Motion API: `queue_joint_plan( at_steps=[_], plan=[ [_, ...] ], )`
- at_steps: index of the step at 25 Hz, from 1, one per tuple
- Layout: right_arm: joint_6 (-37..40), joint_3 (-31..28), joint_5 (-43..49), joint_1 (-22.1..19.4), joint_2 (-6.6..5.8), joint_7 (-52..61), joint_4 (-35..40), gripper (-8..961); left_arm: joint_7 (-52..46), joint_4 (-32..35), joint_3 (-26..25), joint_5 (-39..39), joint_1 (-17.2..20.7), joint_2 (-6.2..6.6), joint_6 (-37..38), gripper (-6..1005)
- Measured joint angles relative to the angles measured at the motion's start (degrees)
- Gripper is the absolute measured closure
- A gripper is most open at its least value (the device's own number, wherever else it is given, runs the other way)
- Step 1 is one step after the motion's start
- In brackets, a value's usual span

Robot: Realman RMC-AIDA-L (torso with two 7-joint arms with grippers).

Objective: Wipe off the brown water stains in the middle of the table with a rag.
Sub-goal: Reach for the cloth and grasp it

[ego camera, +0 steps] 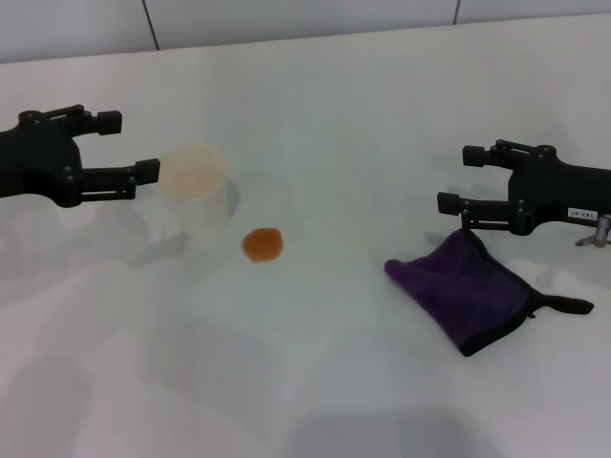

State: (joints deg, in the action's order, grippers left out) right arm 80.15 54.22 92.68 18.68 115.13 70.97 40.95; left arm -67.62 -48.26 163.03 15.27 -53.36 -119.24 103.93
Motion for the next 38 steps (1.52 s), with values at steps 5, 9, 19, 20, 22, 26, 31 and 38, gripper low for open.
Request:
queue_joint_plan(
  at_steps=[5, 9, 19, 20, 22, 26, 31, 38],
  plan=[
    [0.0, 0.0, 0.0, 0.1, 0.00, 0.5, -0.1, 125, -1.1, -2.1, 0.0, -1.1, -0.6, -0.06, 1.4, 133],
    [0.0, 0.0, 0.2, 0.1, 0.00, 1.0, -0.1, 125, -1.6, -2.2, 0.1, -1.6, -0.7, 0.02, 2.5, 133],
    [0.2, 3.6, 4.6, 0.0, -0.59, 7.1, 4.4, 125, -1.7, -1.9, 0.1, -1.6, -0.8, 0.00, 2.6, 133],
    [0.6, 3.7, 6.0, 0.0, -0.58, 8.5, 6.0, 125, -1.7, -2.0, 0.1, -1.6, -0.8, 0.00, 2.6, 133],
    [1.1, 3.7, 8.4, 0.0, -0.51, 10.9, 7.9, 125, -1.9, -2.0, 0.1, -1.5, -0.6, 0.01, 2.6, 133],
    [2.5, 4.0, 15.7, 0.5, -0.69, 17.0, 12.4, 125, -2.4, -2.0, 0.1, -1.5, -0.5, 0.03, 2.5, 133],
    [6.1, 3.8, 20.8, 1.7, -1.93, 21.6, 14.5, 125, -3.0, -1.8, 0.0, -1.5, -0.6, 0.05, 2.5, 133],
    [10.1, 3.9, 22.5, 2.0, -3.25, 23.2, 15.7, 125, -3.7, -1.4, 0.0, -0.6, -0.8, -0.02, 2.6, 132]
  ],
)
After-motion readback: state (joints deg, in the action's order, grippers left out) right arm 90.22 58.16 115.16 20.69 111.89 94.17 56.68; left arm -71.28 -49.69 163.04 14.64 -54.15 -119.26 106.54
